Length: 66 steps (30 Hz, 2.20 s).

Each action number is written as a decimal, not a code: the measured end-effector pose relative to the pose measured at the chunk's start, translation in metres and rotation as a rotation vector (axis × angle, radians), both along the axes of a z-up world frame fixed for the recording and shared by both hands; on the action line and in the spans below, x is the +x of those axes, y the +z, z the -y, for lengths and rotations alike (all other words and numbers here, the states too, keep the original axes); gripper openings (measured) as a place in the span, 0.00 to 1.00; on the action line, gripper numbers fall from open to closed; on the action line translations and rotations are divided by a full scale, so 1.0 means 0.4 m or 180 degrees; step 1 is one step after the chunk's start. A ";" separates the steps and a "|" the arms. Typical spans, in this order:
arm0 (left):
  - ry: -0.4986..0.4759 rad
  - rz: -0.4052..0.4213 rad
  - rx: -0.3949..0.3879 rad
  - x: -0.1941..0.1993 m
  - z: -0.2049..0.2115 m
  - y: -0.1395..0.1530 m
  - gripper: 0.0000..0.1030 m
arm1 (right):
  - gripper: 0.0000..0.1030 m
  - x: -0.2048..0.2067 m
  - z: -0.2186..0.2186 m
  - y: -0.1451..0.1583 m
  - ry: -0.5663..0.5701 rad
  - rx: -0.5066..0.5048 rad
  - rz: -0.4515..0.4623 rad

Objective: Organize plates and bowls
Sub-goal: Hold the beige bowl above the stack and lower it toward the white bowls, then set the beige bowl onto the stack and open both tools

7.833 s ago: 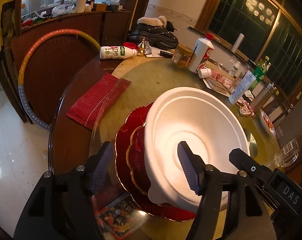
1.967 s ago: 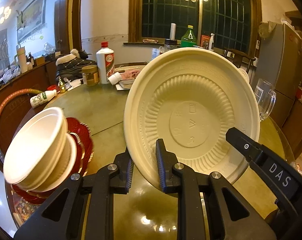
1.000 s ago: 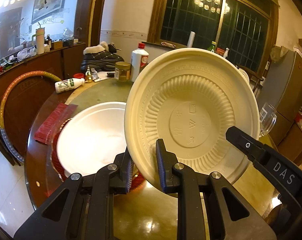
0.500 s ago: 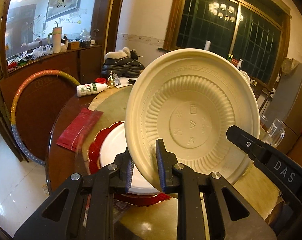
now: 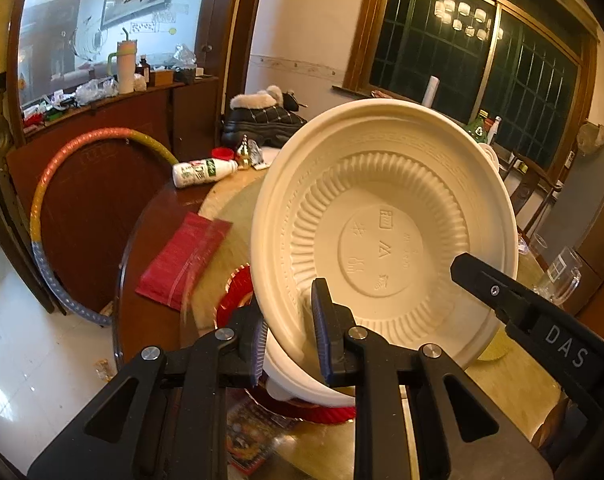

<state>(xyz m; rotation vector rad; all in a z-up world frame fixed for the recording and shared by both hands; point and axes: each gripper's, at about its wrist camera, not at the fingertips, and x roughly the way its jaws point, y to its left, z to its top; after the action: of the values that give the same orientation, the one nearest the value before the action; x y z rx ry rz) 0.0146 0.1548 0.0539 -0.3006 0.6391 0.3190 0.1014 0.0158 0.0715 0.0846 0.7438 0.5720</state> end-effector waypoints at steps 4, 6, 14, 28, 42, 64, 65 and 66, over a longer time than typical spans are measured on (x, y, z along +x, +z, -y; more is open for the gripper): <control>-0.0002 -0.0155 -0.0075 0.019 -0.019 -0.020 0.18 | 0.11 0.022 -0.024 -0.006 0.0045 -0.0056 -0.0089; -0.0002 -0.0228 -0.0108 0.021 -0.023 -0.035 0.18 | 0.11 0.032 -0.032 -0.024 0.0076 -0.0086 -0.0167; -0.0017 -0.0392 -0.0157 0.023 -0.031 -0.070 0.18 | 0.11 0.038 -0.039 -0.078 0.0077 -0.0197 -0.0324; -0.0080 -0.0531 -0.0246 0.030 -0.046 -0.099 0.18 | 0.12 0.042 -0.059 -0.104 0.0070 -0.0410 -0.0450; -0.0135 -0.0668 -0.0298 0.048 -0.054 -0.110 0.18 | 0.13 0.065 -0.063 -0.121 0.0069 -0.0453 -0.0639; -0.0167 -0.0854 -0.0465 0.099 -0.063 -0.113 0.18 | 0.20 0.115 -0.059 -0.126 -0.0024 -0.0402 -0.0923; -0.0145 -0.0861 -0.0480 0.100 -0.065 -0.112 0.18 | 0.22 0.116 -0.061 -0.125 -0.0025 -0.0398 -0.0935; -0.0126 -0.0861 -0.0476 0.100 -0.067 -0.111 0.20 | 0.29 0.117 -0.063 -0.125 -0.0004 -0.0381 -0.0950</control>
<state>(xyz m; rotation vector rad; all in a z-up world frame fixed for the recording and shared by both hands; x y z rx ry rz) 0.0544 0.1815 0.0095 -0.3909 0.9365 0.2764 0.1482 0.0410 0.0214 0.0601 1.0666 0.5179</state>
